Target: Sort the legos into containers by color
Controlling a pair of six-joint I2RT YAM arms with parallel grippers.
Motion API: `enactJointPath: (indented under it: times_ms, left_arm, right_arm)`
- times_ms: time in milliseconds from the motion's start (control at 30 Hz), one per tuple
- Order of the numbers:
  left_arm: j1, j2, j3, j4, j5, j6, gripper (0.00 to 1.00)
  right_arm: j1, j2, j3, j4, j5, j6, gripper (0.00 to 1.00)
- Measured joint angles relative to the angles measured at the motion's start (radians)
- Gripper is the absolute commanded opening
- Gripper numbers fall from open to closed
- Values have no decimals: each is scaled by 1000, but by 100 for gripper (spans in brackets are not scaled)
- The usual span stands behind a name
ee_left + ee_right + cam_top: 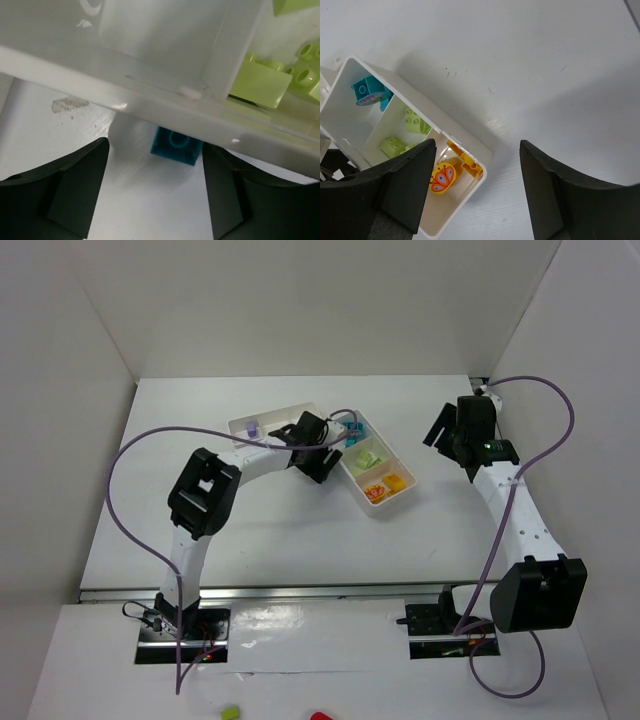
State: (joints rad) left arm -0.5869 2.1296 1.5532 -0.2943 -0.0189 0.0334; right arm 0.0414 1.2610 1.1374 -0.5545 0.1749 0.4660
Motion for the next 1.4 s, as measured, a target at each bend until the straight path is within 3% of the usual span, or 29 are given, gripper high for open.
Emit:
enactJointPath:
  times_ms: [267,300,333,467,567,667,933,1067,1200,1233,1267,1300,1367,1400]
  left_arm:
    - [12,34,40,17,63,15,66]
    - [12,34,40,18,72,14,61]
    - [12,34,40,17,78,14,48]
    - [12,34,45,6,91,10,15]
    - [13,31,51,-14,86,1,4]
    - [13,11,52,-73,82,-32,0]
    - [19,-122,142,-229,130,-128,0]
    - [22,-95,322,-264,147,-179,0]
    - [22,50,609,-303,121,-229,6]
    - [22,90,664,-309,113,-236,11]
    - [22,122,698,-312,104,-246,26]
    - [22,148,719,-318,98,-251,33]
    - [22,189,731,-338,93,-256,69]
    - [22,202,731,-351,92,-254,72]
  right_arm:
    - [17,16,2,-1,0,1,75]
    - [23,20,3,-2,0,1,75]
    - [28,23,4,-2,1,1,75]
    - [48,26,13,-7,5,6,75]
    - [56,28,19,-8,9,11,75]
    - [69,32,25,-8,17,13,75]
    - [89,44,28,-8,30,20,75]
    - [96,52,29,-8,31,21,75]
    - [97,53,29,-8,40,22,75]
    - [97,52,29,-8,45,23,75]
    - [97,52,29,-8,50,24,76]
    - [97,52,29,-8,51,24,76]
    - [97,52,29,-9,54,24,77]
    - [97,52,29,-9,56,24,77]
